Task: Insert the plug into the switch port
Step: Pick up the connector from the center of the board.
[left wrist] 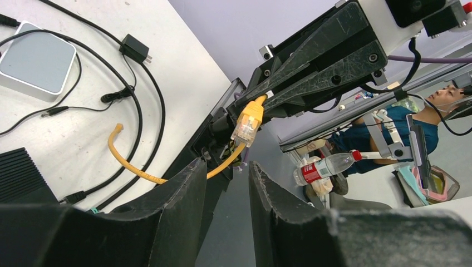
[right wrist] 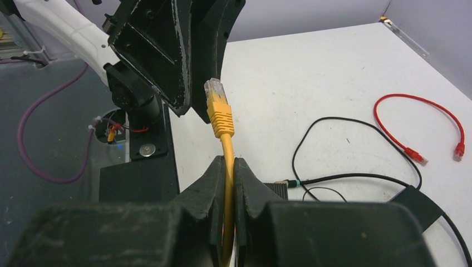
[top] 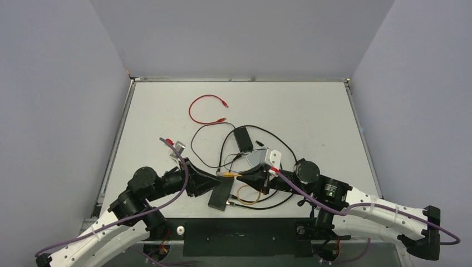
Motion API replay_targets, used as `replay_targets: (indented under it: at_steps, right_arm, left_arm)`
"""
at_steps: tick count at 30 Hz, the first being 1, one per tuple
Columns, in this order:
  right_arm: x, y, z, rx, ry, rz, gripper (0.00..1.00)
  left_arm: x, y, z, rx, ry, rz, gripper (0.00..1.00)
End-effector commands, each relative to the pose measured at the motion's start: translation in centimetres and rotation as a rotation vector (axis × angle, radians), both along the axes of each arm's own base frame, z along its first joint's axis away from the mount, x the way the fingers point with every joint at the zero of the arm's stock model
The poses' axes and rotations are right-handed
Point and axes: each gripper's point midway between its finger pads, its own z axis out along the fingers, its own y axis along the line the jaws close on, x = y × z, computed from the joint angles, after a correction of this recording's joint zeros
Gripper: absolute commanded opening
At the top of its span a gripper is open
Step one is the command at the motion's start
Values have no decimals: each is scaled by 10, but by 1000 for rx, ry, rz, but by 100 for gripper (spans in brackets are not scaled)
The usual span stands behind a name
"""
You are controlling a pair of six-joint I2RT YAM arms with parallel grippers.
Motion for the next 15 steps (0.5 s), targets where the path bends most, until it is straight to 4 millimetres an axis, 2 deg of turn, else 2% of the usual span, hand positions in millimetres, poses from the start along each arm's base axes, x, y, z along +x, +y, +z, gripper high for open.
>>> replay_targets:
  at_steps: [1,6,15]
  right_arm:
    - [-5,5,7,23,31,20,0]
    - [-8,10,3,31,60,39,0]
    - [-17,17,9,65,79,98,0]
  left_arm:
    - [0,8,29,-46,-90,26,31]
    - [-3,11,32,-61,-103,24,31]
    - [-3,10,31,-57,-103,20,31]
